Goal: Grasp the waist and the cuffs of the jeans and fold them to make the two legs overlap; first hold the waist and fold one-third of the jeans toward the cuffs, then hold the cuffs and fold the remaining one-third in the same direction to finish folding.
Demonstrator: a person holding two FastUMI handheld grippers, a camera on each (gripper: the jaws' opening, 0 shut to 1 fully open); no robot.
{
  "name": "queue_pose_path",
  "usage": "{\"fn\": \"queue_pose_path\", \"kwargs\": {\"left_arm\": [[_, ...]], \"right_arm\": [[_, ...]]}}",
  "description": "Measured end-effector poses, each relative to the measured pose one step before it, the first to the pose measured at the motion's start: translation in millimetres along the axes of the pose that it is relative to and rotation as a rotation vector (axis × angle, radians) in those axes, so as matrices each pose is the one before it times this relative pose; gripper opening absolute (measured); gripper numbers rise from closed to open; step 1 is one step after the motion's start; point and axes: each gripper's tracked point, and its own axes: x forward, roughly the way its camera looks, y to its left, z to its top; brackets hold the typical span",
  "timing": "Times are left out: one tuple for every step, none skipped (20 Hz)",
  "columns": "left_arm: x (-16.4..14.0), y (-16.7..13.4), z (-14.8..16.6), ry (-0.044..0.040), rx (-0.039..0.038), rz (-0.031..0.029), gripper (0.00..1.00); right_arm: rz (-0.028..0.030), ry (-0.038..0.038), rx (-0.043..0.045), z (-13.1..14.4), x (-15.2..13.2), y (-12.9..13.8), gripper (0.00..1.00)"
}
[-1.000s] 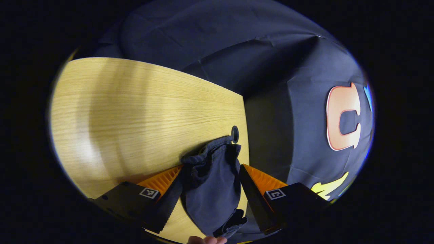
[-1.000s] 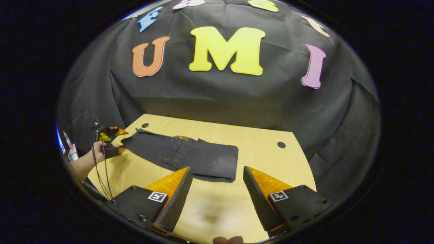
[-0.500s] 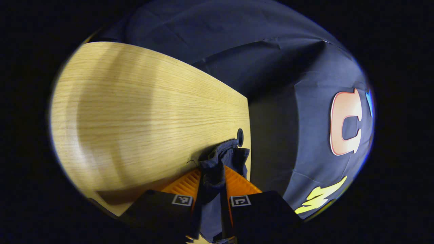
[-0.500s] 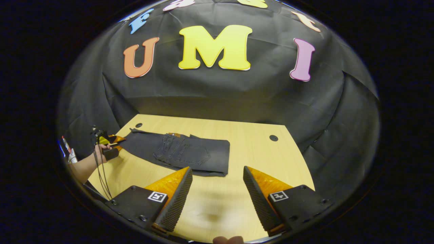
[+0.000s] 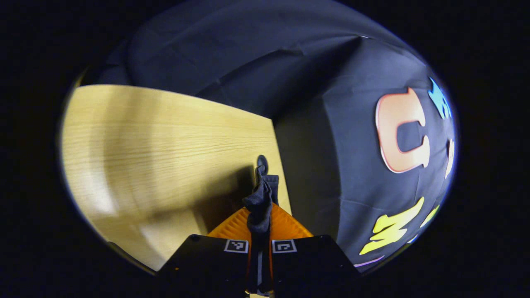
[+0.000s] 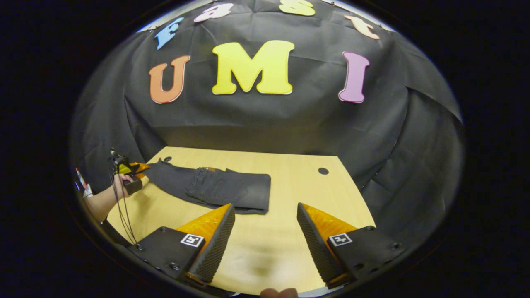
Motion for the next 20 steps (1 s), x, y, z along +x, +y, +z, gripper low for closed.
{"fn": "queue_pose_path", "kwargs": {"left_arm": [[-4.66, -9.42, -0.24, -0.00401, 0.01588, -0.01179, 0.07], [-3.56, -6.58, -0.95, -0.00431, 0.01254, -0.00924, 0.07], [-3.06, -9.14, -2.51, -0.0047, 0.00575, -0.01019, 0.07], [-4.15, -9.39, -0.94, -0.00612, 0.00143, -0.01269, 0.07], [-3.54, -11.22, -2.25, -0.00292, 0.0012, -0.01552, 0.07], [-4.19, -12.37, -3.08, -0.00194, 0.00495, -0.01345, 0.07], [-3.47, -10.6, -4.71, -0.0042, 0.00979, -0.01178, 0.07], [-2.09, -11.76, -3.38, -0.00357, 0.01331, -0.01114, 0.07], [-3.13, -10.99, -4.98, -0.00035, 0.01353, -0.01293, 0.07], [-2.6, -13.93, -6.57, 0.00251, 0.01665, -0.01485, 0.07], [-3.13, -13.27, -4.86, 0.00361, 0.01333, -0.01505, 0.07], [-1.07, -13.32, -6.74, 0.00642, 0.01588, -0.01728, 0.07], [-1.79, -14.87, -9.54, 0.00781, 0.01916, -0.01654, 0.07], [-0.99, -11.03, -6.93, 0.00497, 0.01654, -0.01142, 0.07], [0.47, -9.66, -7.82, 0.00904, 0.01391, -0.00995, 0.07], [0.98, -11.77, -10.09, 0.01094, 0.01246, -0.01366, 0.07], [-0.37, -12.91, -10.5, 0.01296, 0.01927, -0.01512, 0.07], [-0.41, -9.88, -11.55, 0.01619, 0.02296, -0.01272, 0.07], [0.97, -10.04, -12.94, 0.01925, 0.0237, -0.01362, 0.07], [0.16, -7.08, -10.82, 0.01649, 0.02267, -0.01079, 0.06]], "right_arm": [[-0.00481, -0.00644, 0.00525, -1.4, -4.3, -4.0, 0.92], [-0.00284, -0.00535, 0.00725, -0.9, -4.16, -4.64, 0.94], [-0.00102, -0.00476, 0.0074, -1.89, -3.86, -3.59, 0.94], [-0.00145, -0.00357, 0.00514, -1.09, -3.94, -3.7, 0.92], [-0.00258, -0.00459, 0.00504, -0.79, -3.99, -4.6, 0.94], [-0.0007, -0.00402, 0.00741, -0.89, -2.48, -4.16, 0.94], [-0.00256, -0.004, 0.00837, -1.19, -2.27, -3.67, 0.94], [-0.00206, -0.00263, 0.00937, -0.8, -3.03, -4.0, 0.92], [-0.00237, -0.00571, 0.00831, -0.2, -3.39, -4.12, 0.92], [-0.00212, -0.00683, 0.0061, 0.51, -2.75, -4.67, 0.94], [-0.00412, -0.0063, 0.0045, 0.15, -3.28, -4.53, 0.94], [-0.00503, -0.00461, 0.00845, -0.42, -2.94, -4.32, 0.94], [-0.00276, -0.00271, 0.01248, -0.02, -2.59, -4.05, 0.94], [-0.00579, -0.00134, 0.0117, 0.07, -1.79, -5.53, 0.92], [-0.00292, -0.00338, 0.00882, 0.94, -2.53, -4.63, 0.92], [-0.00491, -0.00574, 0.00262, 1.08, -2.42, -3.77, 0.92], [-0.00608, -0.00584, -0.00167, 1.16, -2.04, -4.41, 0.91], [-0.00489, -0.00469, 0.00066, 1.42, -1.13, -2.91, 0.93], [-0.00532, -0.00166, 0.00472, 0.6, -0.72, -3.73, 0.91], [-0.00385, -0.00173, 0.00709, 0.07, -1.09, -3.26, 0.91]]}}
